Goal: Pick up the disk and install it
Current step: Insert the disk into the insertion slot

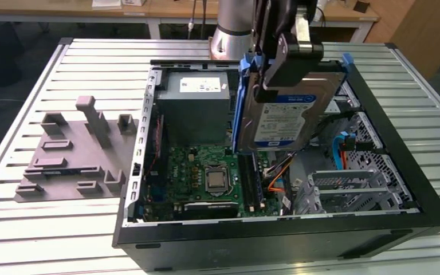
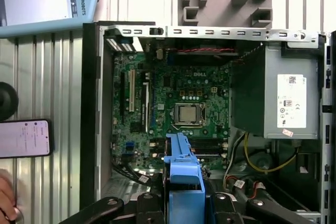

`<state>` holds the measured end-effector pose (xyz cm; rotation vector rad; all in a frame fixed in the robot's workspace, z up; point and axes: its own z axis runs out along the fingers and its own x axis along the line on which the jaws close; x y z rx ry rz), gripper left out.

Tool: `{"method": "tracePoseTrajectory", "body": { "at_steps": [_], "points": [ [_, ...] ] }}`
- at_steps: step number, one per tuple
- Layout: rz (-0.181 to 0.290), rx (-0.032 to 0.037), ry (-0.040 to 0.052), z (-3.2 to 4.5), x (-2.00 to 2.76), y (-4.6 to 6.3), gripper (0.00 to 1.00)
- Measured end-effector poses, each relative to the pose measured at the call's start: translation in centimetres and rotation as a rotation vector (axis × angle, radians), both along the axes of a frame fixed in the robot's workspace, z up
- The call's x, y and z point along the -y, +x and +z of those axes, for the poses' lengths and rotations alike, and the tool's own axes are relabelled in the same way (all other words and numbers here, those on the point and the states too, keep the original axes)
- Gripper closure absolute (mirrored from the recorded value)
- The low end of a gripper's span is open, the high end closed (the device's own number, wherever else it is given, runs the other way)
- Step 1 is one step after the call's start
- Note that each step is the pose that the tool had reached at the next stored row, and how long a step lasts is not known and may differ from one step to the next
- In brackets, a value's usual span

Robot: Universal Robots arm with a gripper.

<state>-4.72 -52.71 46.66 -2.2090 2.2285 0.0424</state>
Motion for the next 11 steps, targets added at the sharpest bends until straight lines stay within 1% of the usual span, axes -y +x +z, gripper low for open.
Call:
{"method": "tracePoseTrajectory", "body": {
  "at_steps": [1,6,8,11],
  "points": [
    [0.0,0.0,0.0002,-0.02,0.26,0.2,0.64],
    [0.0,0.0001,0.0002,-0.15,0.88,1.7,0.64],
    [0.0,0.0001,0.0001,-0.21,1.35,1.9,0.64],
    [0.0,0.0001,0.0002,-0.33,2.23,2.2,0.64]
  ]
}}
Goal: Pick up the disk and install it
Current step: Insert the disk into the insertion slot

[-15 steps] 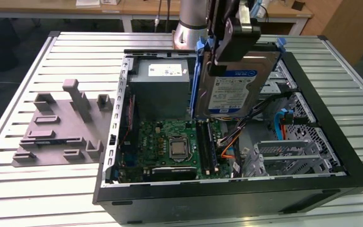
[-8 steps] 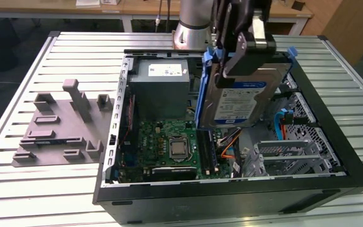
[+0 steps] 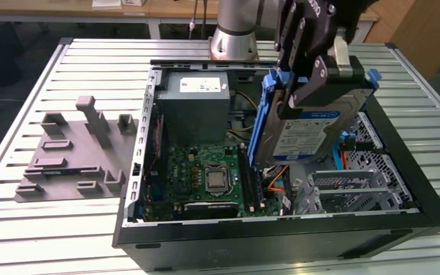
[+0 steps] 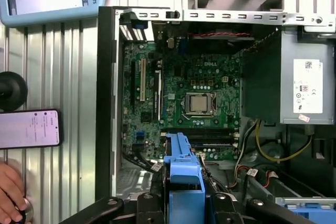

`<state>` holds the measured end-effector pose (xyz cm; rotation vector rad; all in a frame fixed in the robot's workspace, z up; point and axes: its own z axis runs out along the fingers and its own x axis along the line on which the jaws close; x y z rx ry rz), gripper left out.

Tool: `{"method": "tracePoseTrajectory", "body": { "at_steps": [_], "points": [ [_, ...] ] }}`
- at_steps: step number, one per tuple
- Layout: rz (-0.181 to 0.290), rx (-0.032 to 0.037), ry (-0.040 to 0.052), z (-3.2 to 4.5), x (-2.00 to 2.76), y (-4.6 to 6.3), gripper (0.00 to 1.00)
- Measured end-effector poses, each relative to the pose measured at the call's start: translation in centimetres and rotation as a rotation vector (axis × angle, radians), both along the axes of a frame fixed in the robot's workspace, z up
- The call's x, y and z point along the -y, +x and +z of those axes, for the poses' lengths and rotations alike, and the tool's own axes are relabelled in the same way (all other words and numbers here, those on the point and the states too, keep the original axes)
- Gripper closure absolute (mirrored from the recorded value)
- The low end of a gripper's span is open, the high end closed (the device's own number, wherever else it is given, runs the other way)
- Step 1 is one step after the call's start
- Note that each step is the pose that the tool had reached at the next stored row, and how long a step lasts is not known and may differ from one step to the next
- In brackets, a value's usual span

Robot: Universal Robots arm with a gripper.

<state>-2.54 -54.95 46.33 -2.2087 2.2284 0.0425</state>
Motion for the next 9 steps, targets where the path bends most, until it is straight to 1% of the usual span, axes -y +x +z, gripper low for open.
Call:
{"method": "tracePoseTrajectory", "body": {
  "at_steps": [1,3,7,9],
  "points": [
    [0.0,-0.0001,-0.0001,-0.02,0.27,0.1,0.64],
    [0.0,0.0,-0.0001,-0.06,0.63,0.5,0.64],
    [0.0,0.0,-0.0001,-0.14,0.94,1.5,0.64],
    [0.0,0.0,0.0,-0.2,1.18,1.7,0.64]
  ]
}}
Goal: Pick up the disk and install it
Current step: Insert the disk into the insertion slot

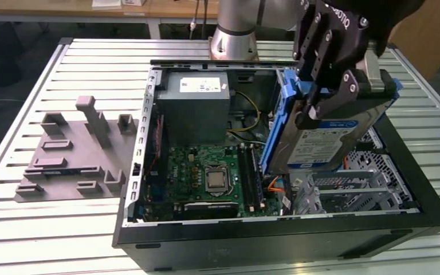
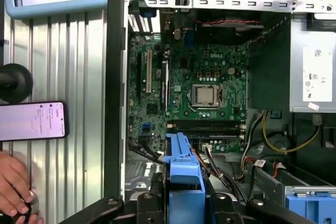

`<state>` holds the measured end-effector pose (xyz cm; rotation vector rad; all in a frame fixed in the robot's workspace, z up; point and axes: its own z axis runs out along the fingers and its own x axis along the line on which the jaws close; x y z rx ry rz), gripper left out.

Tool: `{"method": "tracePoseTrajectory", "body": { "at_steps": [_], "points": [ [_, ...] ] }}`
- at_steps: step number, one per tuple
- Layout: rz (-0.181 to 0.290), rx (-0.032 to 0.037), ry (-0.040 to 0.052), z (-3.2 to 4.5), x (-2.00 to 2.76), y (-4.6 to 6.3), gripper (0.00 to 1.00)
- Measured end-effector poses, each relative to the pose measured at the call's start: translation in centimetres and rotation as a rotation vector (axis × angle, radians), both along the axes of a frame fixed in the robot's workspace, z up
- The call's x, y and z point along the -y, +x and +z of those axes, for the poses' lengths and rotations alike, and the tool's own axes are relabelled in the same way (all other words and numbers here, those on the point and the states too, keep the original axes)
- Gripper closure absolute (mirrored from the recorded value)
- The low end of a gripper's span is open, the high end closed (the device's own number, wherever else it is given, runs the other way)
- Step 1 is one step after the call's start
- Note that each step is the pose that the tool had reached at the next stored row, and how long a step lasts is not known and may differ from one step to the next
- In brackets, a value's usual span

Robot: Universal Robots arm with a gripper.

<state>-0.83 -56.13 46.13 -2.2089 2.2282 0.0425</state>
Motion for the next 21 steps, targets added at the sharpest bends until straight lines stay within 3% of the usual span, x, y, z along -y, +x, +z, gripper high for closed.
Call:
{"method": "tracePoseTrajectory", "body": {
  "at_steps": [3,6,14,21],
  "points": [
    [0.0,0.0,0.0,-0.11,0.65,0.3,0.64],
    [0.0,0.0,-0.0001,-0.21,0.9,0.9,0.64],
    [0.0,0.0,-0.0001,-0.51,0.97,3.2,0.64],
    [0.0,0.0,-0.0001,-0.55,0.97,3.4,0.64]
  ]
}}
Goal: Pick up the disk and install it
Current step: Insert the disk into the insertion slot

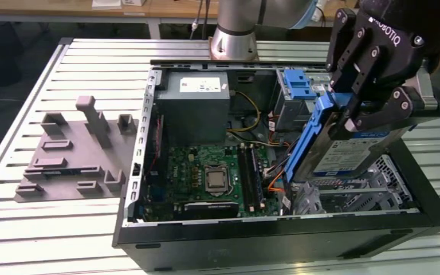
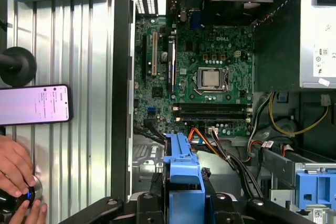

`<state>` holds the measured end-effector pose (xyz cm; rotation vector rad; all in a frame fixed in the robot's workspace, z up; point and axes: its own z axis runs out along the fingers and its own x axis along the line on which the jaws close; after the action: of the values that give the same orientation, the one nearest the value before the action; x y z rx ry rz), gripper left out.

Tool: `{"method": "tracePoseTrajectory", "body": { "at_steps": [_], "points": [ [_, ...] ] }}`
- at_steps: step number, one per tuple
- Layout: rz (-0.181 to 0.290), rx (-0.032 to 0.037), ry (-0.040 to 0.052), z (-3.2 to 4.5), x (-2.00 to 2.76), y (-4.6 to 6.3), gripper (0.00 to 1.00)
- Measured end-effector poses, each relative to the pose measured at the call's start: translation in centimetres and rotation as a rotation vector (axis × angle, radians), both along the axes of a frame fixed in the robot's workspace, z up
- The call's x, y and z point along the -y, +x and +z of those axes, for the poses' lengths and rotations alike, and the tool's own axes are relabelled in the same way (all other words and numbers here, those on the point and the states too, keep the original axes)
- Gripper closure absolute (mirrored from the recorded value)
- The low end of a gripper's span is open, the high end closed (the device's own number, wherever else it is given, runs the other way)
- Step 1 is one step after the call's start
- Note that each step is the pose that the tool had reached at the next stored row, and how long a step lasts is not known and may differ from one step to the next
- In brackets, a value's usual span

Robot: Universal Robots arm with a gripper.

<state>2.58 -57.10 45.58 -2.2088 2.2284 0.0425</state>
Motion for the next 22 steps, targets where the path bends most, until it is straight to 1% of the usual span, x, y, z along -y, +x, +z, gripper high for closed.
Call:
{"method": "tracePoseTrajectory", "body": {
  "at_steps": [2,9,15,22],
  "points": [
    [0.0,0.0,0.0001,-0.01,0.0,0.2,0.64],
    [0.0,-0.0001,-0.0001,-0.12,0.0,1.3,0.64],
    [0.0,0.0,0.0,-0.18,0.01,1.6,0.64],
    [0.0,0.0,-0.0001,-0.5,0.01,2.8,0.64]
  ]
}}
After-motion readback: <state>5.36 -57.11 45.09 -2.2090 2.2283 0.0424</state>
